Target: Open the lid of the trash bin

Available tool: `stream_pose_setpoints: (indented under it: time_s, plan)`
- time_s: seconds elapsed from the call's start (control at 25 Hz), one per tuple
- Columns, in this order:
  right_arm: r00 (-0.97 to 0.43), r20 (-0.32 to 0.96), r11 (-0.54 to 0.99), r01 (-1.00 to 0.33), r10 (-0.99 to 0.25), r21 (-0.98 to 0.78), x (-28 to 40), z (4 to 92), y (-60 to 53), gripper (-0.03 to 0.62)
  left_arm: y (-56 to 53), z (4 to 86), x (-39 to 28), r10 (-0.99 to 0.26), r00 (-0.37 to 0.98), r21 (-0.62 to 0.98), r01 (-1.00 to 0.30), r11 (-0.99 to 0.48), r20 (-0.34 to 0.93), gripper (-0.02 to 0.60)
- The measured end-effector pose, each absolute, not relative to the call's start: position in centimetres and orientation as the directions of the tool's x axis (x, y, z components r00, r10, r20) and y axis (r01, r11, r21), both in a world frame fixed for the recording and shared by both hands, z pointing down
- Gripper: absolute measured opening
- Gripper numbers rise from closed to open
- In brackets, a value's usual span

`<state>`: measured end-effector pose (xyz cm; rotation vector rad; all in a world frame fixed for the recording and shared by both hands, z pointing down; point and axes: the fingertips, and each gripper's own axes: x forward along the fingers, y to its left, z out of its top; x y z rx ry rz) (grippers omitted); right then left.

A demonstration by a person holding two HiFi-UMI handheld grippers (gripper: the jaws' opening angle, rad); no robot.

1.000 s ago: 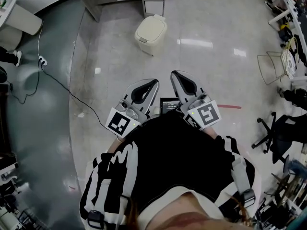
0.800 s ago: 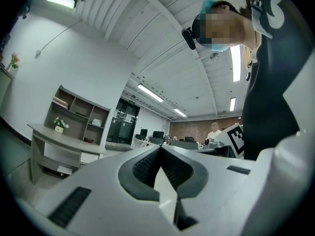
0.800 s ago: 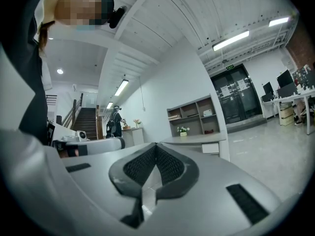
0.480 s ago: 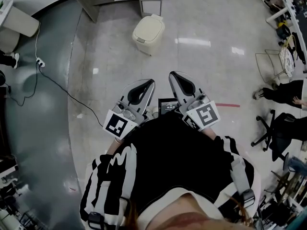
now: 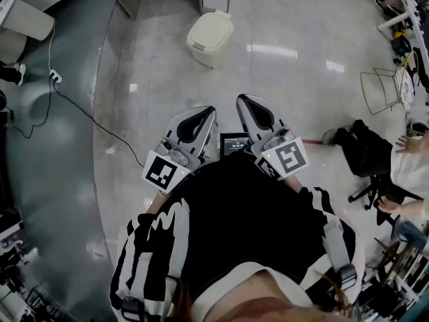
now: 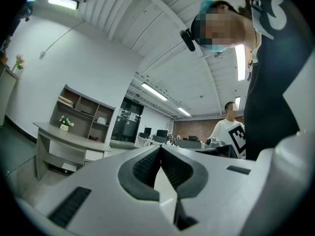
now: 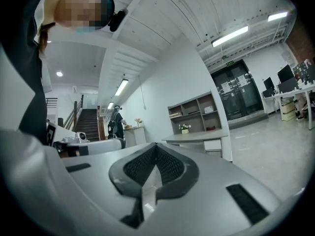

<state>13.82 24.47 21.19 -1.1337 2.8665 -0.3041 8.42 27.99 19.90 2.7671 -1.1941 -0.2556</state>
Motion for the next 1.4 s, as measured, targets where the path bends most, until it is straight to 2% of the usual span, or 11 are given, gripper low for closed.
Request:
stream_pose_setpoints:
  time_s: [1.4]
  plan:
    - [-0.682, 0.024, 0.669, -0.722, -0.731, -0.176, 9.3, 20.7, 6.1, 0.005, 9.0, 19.6, 3.8, -0.675, 0.727, 0.148, -0.659, -0.737, -0.126, 0.005]
